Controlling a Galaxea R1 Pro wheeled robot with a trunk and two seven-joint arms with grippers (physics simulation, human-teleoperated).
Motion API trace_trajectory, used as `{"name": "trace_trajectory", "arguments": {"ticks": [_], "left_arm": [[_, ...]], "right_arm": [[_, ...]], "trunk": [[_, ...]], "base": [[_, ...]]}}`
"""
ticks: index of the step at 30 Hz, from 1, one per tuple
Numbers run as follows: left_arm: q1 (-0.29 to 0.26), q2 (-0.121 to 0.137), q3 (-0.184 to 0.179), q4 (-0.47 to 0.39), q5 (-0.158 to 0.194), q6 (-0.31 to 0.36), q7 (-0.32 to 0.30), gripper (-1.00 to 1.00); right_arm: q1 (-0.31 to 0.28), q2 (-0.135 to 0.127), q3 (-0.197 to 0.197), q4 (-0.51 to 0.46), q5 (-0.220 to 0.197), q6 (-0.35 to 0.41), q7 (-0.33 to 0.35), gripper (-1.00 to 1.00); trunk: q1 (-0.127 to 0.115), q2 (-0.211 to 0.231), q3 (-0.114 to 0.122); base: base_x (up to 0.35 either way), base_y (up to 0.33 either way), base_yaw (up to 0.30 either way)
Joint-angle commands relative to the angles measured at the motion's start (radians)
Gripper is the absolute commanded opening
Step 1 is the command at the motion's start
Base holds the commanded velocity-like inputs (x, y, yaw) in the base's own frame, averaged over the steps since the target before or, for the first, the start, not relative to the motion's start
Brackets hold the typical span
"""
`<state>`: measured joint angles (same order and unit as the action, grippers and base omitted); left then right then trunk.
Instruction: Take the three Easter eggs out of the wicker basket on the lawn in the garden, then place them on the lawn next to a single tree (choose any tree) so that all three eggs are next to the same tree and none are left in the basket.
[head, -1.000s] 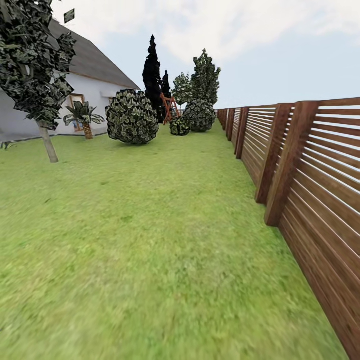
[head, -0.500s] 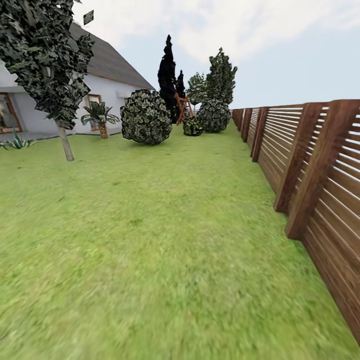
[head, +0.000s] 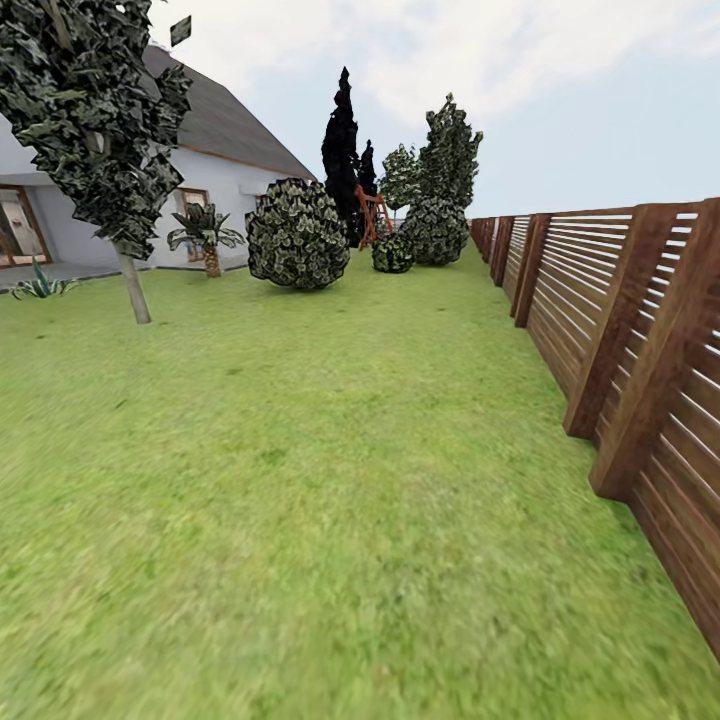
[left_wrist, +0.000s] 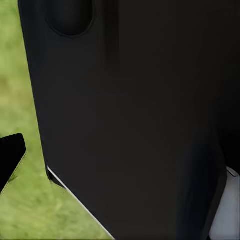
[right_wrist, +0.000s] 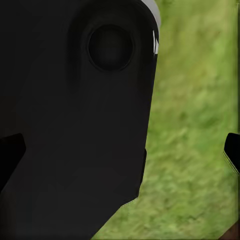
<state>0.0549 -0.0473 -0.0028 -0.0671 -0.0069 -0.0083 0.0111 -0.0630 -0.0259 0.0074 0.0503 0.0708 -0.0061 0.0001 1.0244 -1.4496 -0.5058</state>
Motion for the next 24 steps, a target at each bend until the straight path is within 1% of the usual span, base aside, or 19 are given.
{"name": "trace_trajectory", "arguments": {"ticks": [1,5,7,24], "left_arm": [[0.001,0.0,0.0,-0.002,-0.001,-0.001,0.001,1.0],[0.001,0.0,0.0,-0.002,-0.001,-0.001,0.001,1.0],[0.002,0.0,0.0,-0.002,-0.001,-0.001,0.001,1.0],[0.001,0.001,0.0,-0.002,-0.001,-0.001,0.001,1.0]], "right_arm": [[-0.001,0.0,0.0,0.002,0.007,-0.001,0.0,1.0],[-0.001,0.0,0.0,0.002,0.007,0.0,0.0,1.0],[-0.001,0.0,0.0,0.002,0.007,0.0,0.0,1.0],[-0.001,0.0,0.0,0.002,0.005,-0.001,-0.002,1.0]], "trunk": [[0.001,0.0,-0.001],[0.001,0.0,-0.001],[0.001,0.0,-0.001],[0.001,0.0,-0.001]], "base": [[0.335,0.0,0.0],[0.335,0.0,0.009],[0.335,0.0,0.156],[0.335,0.0,0.243]]}}
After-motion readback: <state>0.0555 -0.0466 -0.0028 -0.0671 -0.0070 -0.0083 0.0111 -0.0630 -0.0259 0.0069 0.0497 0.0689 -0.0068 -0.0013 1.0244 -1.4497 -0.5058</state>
